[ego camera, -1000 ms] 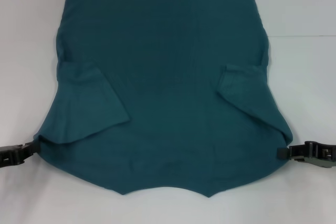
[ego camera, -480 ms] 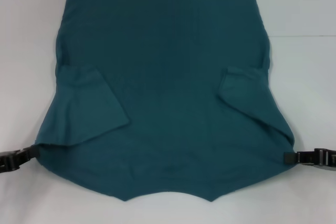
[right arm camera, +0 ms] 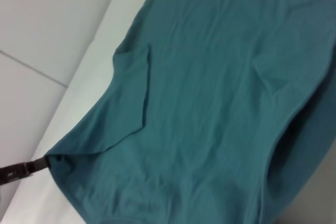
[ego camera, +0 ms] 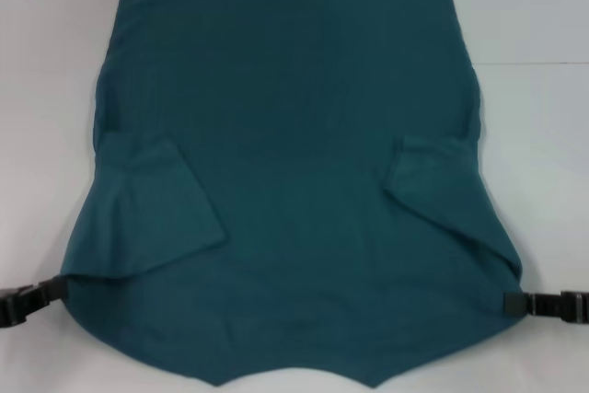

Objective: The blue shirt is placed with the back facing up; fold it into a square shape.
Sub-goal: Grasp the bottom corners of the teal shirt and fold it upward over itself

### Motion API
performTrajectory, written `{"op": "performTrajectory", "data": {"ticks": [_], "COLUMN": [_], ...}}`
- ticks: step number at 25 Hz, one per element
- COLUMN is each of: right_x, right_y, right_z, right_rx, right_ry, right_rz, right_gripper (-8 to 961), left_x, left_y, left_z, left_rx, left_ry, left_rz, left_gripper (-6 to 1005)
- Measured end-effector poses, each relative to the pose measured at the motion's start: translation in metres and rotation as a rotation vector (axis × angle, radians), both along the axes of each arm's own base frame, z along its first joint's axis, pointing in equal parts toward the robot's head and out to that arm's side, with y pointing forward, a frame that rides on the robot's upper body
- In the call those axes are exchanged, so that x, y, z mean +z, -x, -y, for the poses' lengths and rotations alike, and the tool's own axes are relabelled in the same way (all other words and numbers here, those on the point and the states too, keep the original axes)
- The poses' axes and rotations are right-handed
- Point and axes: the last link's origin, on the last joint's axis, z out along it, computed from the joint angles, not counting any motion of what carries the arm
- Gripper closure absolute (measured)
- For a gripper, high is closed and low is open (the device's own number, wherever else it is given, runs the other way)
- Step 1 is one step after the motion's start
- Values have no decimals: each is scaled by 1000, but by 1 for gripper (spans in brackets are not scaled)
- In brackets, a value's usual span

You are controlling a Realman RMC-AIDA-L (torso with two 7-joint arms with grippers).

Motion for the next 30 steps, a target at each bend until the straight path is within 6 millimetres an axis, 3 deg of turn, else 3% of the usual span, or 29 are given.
{"op": "performTrajectory", "data": {"ticks": [12,30], "right_x": [9,11], "right_y": [-4,-2], "right_z": [22,29], "right_rx": [70,118], "right_ry": [46,87], "right_rz": [-20,-23], "right_gripper": [891,891], "left_x": [-5,-11], "left_y": [-5,-8], "left_z": [18,28], "left_rx": [-17,-26], "left_ry": [68,99], "left_rz": [51,89], "left_gripper": [977,976]}}
